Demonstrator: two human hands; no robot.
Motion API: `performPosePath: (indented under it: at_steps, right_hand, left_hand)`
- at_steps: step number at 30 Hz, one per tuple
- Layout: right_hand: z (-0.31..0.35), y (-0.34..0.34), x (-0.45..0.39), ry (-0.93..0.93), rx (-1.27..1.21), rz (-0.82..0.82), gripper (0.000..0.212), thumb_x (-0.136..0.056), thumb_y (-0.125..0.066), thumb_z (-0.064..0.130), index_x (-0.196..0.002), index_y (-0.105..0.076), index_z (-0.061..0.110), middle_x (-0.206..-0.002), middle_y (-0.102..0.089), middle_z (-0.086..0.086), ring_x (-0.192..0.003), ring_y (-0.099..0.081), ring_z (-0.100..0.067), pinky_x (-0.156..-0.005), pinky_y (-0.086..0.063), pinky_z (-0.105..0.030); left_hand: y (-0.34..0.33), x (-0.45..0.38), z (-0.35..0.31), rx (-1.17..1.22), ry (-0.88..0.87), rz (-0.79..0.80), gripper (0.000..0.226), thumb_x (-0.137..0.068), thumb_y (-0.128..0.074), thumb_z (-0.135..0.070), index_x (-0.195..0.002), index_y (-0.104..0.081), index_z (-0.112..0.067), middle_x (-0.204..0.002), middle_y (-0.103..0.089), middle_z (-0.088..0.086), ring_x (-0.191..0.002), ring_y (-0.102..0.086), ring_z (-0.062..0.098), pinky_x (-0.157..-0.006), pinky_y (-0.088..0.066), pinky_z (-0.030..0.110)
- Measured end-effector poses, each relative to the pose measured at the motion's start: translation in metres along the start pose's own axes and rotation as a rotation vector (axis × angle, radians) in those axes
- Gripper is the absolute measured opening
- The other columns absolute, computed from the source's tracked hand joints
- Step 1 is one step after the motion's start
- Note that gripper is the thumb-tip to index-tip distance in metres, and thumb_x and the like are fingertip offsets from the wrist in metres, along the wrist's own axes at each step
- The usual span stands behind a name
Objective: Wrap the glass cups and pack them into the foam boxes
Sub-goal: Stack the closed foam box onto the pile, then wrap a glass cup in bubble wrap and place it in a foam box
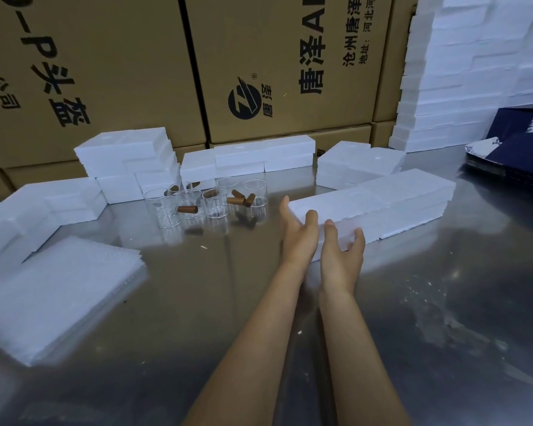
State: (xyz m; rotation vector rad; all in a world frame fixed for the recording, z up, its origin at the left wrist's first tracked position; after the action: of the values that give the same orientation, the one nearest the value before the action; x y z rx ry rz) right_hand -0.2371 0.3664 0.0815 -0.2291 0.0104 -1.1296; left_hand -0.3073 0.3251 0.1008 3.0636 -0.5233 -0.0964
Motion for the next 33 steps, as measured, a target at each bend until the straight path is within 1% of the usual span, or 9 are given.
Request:
performPosePath:
  at_steps: [3,6,11,14,16,18,20,23,33]
  right_hand:
    - [-0.001,-0.002,-0.005,-0.010,0.009,0.059,0.082,-0.090,-0.063,0.049,-0.157,-0.018,0.031,-0.164,-0.019,0.007,-0.150,-0.019,-0.013,-0.120,-0.026,-0.039]
    - [-0.001,-0.002,-0.007,-0.020,0.018,0.099,0.085,-0.089,-0.064,0.048,-0.157,-0.015,0.033,-0.164,-0.015,0.010,-0.149,-0.019,-0.011,-0.120,-0.025,-0.037]
    - [0.000,-0.003,-0.005,-0.002,0.037,0.050,0.076,-0.089,-0.065,0.039,-0.154,-0.027,0.028,-0.160,-0.028,0.004,-0.144,-0.032,-0.013,-0.117,-0.032,-0.036]
    - [0.003,-0.001,0.002,0.070,0.042,-0.075,0.049,-0.090,-0.063,0.029,-0.136,-0.048,0.021,-0.137,-0.046,0.003,-0.115,-0.053,-0.012,-0.093,-0.042,-0.026]
    - [0.007,-0.001,0.010,0.150,0.077,-0.147,0.026,-0.089,-0.060,0.023,-0.115,-0.056,0.020,-0.115,-0.051,0.004,-0.094,-0.055,-0.013,-0.077,-0.036,-0.021]
    - [0.008,-0.005,0.018,0.223,0.135,-0.140,0.007,-0.089,-0.058,0.018,-0.095,-0.058,0.021,-0.091,-0.059,0.007,-0.082,-0.055,-0.014,-0.067,-0.032,-0.019]
    - [0.005,-0.013,0.026,0.245,0.232,-0.057,0.007,-0.089,-0.056,0.019,-0.084,-0.058,0.023,-0.075,-0.058,0.015,-0.074,-0.053,-0.013,-0.060,-0.030,-0.023]
    - [-0.002,-0.025,0.036,0.273,0.374,0.105,0.014,-0.090,-0.057,0.024,-0.076,-0.056,0.026,-0.072,-0.060,0.015,-0.070,-0.055,-0.006,-0.060,-0.037,-0.025]
    - [-0.020,-0.052,0.073,0.443,0.711,0.552,0.014,-0.091,-0.056,0.024,-0.084,-0.068,0.020,-0.076,-0.068,0.003,-0.076,-0.063,-0.016,-0.070,-0.050,-0.032]
  left_hand:
    - [-0.002,-0.007,-0.002,-0.011,-0.005,0.014,0.067,-0.100,-0.046,-0.026,-0.157,-0.012,-0.033,-0.160,-0.026,-0.003,-0.128,-0.040,0.015,-0.102,-0.034,0.029]
    - [-0.003,-0.015,-0.004,-0.035,0.053,0.064,0.069,-0.100,-0.047,-0.029,-0.158,-0.009,-0.036,-0.165,-0.018,0.000,-0.145,-0.032,0.023,-0.116,-0.031,0.038]
    - [-0.001,-0.019,-0.009,-0.049,0.091,0.093,0.071,-0.101,-0.052,-0.033,-0.159,-0.010,-0.036,-0.167,-0.013,0.000,-0.150,-0.026,0.025,-0.119,-0.032,0.044]
    - [0.004,-0.010,-0.005,-0.028,0.064,0.097,0.078,-0.097,-0.054,-0.054,-0.158,-0.007,-0.041,-0.169,-0.007,-0.005,-0.153,-0.018,0.021,-0.122,-0.025,0.048]
    - [0.011,-0.003,0.003,0.008,0.101,0.076,0.083,-0.092,-0.049,-0.070,-0.158,-0.007,-0.043,-0.168,-0.012,-0.007,-0.152,-0.022,0.020,-0.122,-0.025,0.047]
    - [0.021,-0.002,0.013,0.097,0.164,0.018,0.079,-0.095,-0.043,-0.066,-0.159,-0.017,-0.031,-0.164,-0.026,-0.003,-0.147,-0.033,0.021,-0.119,-0.030,0.045]
    - [0.031,-0.001,0.019,0.157,0.179,-0.023,0.067,-0.100,-0.045,-0.049,-0.155,-0.027,-0.015,-0.158,-0.036,0.008,-0.138,-0.045,0.024,-0.113,-0.038,0.042]
    - [0.049,0.012,0.021,0.107,0.176,-0.002,0.057,-0.101,-0.046,-0.035,-0.154,-0.028,-0.020,-0.149,-0.043,0.003,-0.120,-0.051,0.015,-0.096,-0.042,0.029]
    - [0.125,0.032,0.024,-0.097,0.112,-0.106,0.042,-0.096,-0.051,-0.010,-0.138,-0.048,-0.016,-0.139,-0.050,0.008,-0.130,-0.050,0.021,-0.110,-0.041,0.035]
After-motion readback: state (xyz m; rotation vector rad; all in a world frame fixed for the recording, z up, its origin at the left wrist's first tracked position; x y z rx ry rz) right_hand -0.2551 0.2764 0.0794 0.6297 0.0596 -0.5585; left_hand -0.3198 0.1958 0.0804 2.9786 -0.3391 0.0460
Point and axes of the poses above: each hand's wrist, its own x-axis away from the middle knuckle, its own y-axis out of the back of the hand, z = x × y, the point moved 3 cm from there along -x, towards the middle knuckle
